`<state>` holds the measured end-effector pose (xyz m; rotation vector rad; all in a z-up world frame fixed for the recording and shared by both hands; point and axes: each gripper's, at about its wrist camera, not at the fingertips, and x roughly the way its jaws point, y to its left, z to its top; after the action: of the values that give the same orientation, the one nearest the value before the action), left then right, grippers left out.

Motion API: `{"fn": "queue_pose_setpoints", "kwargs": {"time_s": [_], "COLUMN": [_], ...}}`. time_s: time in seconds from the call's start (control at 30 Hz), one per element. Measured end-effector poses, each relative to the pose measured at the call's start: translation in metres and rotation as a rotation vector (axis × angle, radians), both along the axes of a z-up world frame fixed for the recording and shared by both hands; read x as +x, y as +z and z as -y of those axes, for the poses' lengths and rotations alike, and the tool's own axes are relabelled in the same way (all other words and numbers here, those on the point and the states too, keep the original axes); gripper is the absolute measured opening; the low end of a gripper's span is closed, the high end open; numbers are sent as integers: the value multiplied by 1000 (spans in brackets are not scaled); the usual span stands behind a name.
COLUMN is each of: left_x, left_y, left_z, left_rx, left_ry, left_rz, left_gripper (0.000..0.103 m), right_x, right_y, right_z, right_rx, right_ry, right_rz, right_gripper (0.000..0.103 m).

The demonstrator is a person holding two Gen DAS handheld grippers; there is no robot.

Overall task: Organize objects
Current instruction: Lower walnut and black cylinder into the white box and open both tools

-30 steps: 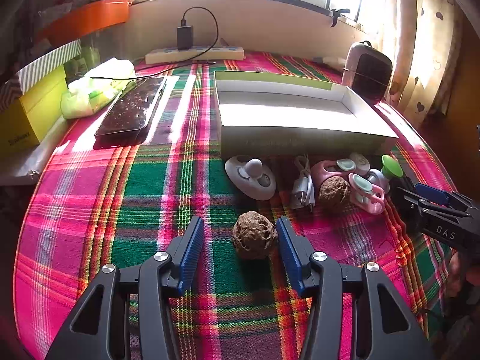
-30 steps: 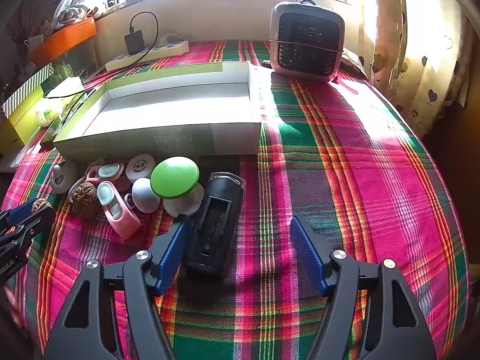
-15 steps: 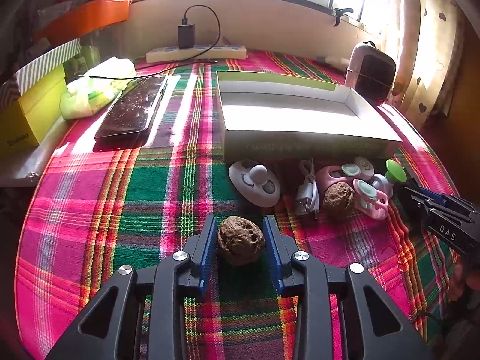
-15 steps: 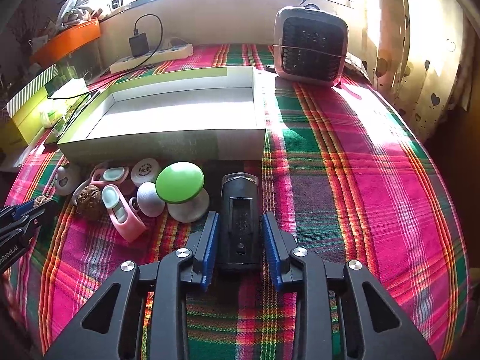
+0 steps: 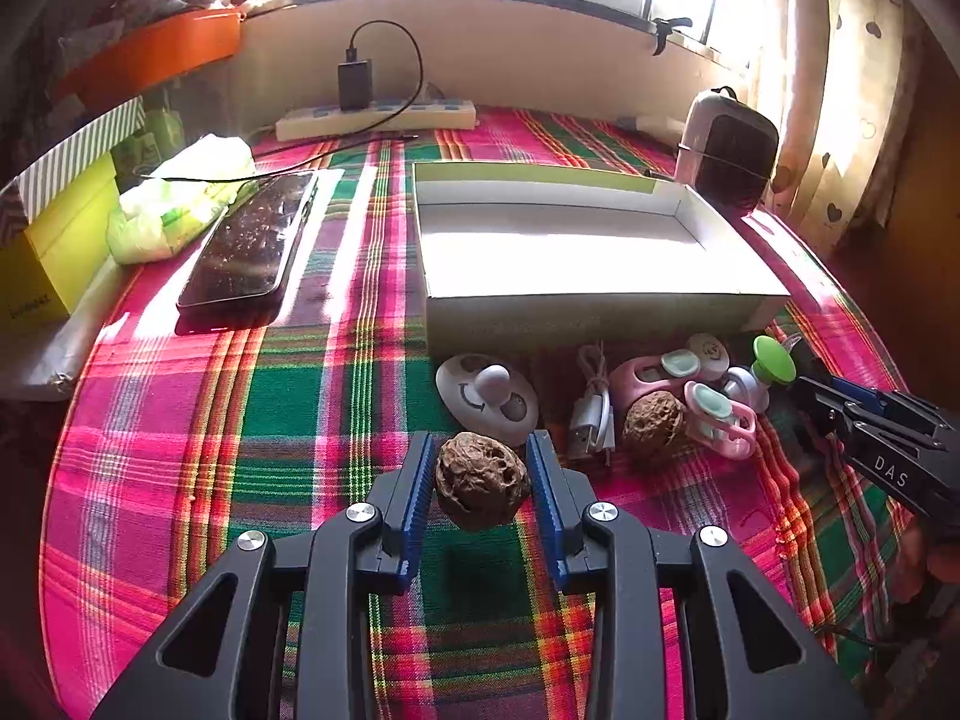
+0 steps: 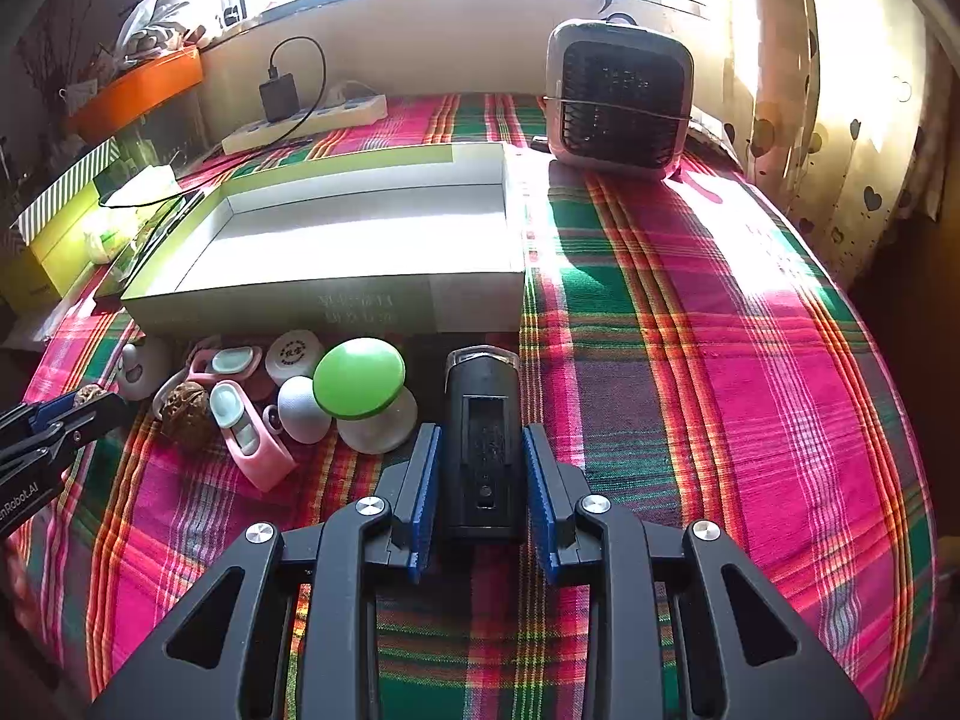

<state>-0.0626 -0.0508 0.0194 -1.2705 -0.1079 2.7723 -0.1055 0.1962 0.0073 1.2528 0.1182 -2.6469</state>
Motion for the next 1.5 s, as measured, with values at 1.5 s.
{"fn": "queue_pose_setpoints", "kwargs": {"time_s": [1.5], "left_x": [-176], "left_y": [12], "left_z": [-14], "left_rx": [39], "left_ry": [-54], "left_rz": [62], "left_gripper": [29], "right_x": [-150], "right_y": [8], "right_z": [68], "right_rx": [15], "right_ry": [121], "right_rz": [114], "right_gripper": [28]}}
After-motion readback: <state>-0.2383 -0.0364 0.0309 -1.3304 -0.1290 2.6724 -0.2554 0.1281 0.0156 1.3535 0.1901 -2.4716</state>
